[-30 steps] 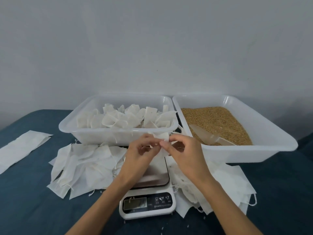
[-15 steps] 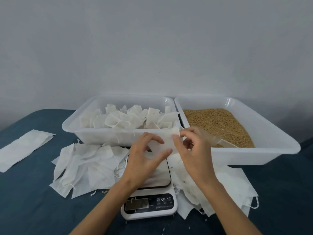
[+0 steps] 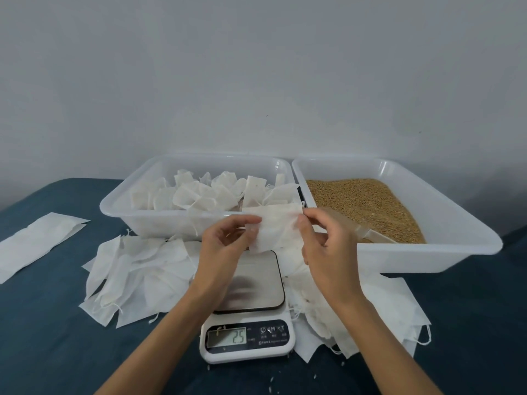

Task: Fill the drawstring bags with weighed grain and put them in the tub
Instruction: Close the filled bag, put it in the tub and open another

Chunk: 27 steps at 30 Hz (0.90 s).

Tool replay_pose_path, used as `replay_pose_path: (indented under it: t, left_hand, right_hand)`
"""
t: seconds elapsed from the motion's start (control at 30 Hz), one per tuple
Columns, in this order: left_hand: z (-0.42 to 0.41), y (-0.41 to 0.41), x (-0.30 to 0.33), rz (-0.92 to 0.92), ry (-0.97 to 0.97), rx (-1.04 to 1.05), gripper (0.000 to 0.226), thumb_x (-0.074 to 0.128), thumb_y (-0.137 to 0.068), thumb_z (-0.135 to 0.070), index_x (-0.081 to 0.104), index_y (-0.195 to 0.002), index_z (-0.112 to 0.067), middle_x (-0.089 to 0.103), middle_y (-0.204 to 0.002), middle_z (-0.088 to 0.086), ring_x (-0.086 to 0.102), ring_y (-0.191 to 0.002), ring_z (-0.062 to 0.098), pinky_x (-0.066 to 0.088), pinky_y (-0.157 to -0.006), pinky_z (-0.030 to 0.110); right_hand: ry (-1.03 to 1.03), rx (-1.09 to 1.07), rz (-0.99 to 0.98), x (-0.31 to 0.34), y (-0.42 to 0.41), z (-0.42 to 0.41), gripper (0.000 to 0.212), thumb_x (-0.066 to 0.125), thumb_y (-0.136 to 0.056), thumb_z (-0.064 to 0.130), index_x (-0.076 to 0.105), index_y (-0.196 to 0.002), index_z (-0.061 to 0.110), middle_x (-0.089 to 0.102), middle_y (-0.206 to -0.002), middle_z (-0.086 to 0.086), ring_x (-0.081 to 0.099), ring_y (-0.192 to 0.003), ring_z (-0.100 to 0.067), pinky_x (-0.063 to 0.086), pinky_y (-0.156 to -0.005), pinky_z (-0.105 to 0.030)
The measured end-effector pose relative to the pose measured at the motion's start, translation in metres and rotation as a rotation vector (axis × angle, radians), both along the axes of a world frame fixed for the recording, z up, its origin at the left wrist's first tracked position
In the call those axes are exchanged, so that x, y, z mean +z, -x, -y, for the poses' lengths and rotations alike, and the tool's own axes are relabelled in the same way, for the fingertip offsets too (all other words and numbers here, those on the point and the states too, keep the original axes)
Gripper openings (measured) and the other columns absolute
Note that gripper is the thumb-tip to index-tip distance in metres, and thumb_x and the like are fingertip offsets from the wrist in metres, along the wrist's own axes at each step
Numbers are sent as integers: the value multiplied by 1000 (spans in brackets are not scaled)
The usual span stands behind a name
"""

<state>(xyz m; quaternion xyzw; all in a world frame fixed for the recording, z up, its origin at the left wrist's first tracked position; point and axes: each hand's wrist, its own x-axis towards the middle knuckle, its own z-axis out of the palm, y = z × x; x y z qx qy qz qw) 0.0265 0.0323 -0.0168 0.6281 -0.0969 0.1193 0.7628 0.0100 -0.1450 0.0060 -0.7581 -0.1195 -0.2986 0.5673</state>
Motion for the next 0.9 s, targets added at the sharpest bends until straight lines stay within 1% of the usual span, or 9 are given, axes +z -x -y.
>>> replay_pose_path:
  t: [0.1,0.13,0.23,0.3,0.4,0.47,0.57,0.8,0.9]
  left_hand:
    - [0,-1,-3,-21,5,-16,25,71,-95,1,82,-99,-20,75,-96,4,65,-89,11,53,-81,23]
    - [-1,-2,-4,-28,7,-11,25,71,-94,1,82,-100,-20,73,-96,7,64,-90,15,53,-84,27]
    - [-3,-5,-4,-39,40,-14,24,71,-94,0,82,-100,-20,69,-94,8,61,-90,19,53,-86,30]
    - [-4,-6,-4,-36,62,-19,22,71,-94,-1,82,-99,-20,68,-92,5,61,-88,15,54,-83,26]
    - [-5,-7,-6,-27,44,-3,23,71,-95,0,82,-97,-19,64,-89,4,58,-84,13,51,-79,24]
    - [-5,-7,-7,-34,37,6,24,70,-95,1,81,-96,-19,63,-87,3,56,-81,11,50,-75,20]
    - [-4,-6,-6,-52,34,-3,23,70,-95,1,82,-95,-19,64,-87,3,57,-80,10,51,-72,19]
    - [-6,-4,0,80,-138,165,22,67,-96,4,78,-96,-15,74,-89,-10,62,-73,4,49,-68,14]
    - [-5,-1,3,51,-164,175,23,67,-96,3,77,-95,-17,76,-94,-10,59,-68,7,46,-65,17]
  right_hand:
    - [-3,58,-64,1,0,1,10,69,-96,32,67,-89,40,68,-84,9,53,-51,-15,43,-48,-24]
    - [35,63,-85,1,0,2,8,71,-93,36,69,-85,37,67,-80,7,53,-54,-18,44,-49,-28]
    - [122,99,-103,-2,-3,4,27,70,-95,34,67,-75,16,60,-67,5,44,-51,-15,36,-49,-26]
    - [96,122,-112,-1,-2,3,29,66,-98,33,63,-72,20,59,-66,0,47,-45,-19,37,-47,-32]
    - [96,122,-109,-1,-1,3,38,63,-100,34,55,-63,30,53,-57,4,58,-38,-20,38,-44,-24]
    - [111,130,-108,-1,0,3,42,63,-100,35,51,-61,24,44,-49,8,58,-38,-21,38,-45,-23]
    - [91,157,-88,1,0,5,45,63,-100,37,48,-60,20,38,-46,7,56,-40,-24,44,-49,-30]
    - [166,151,-48,-2,2,3,37,60,-102,34,63,-74,9,48,-49,-5,60,-37,-16,39,-46,-20]
    - [175,129,-21,2,4,4,41,61,-101,34,61,-68,11,48,-49,-3,58,-37,-18,42,-45,-28]
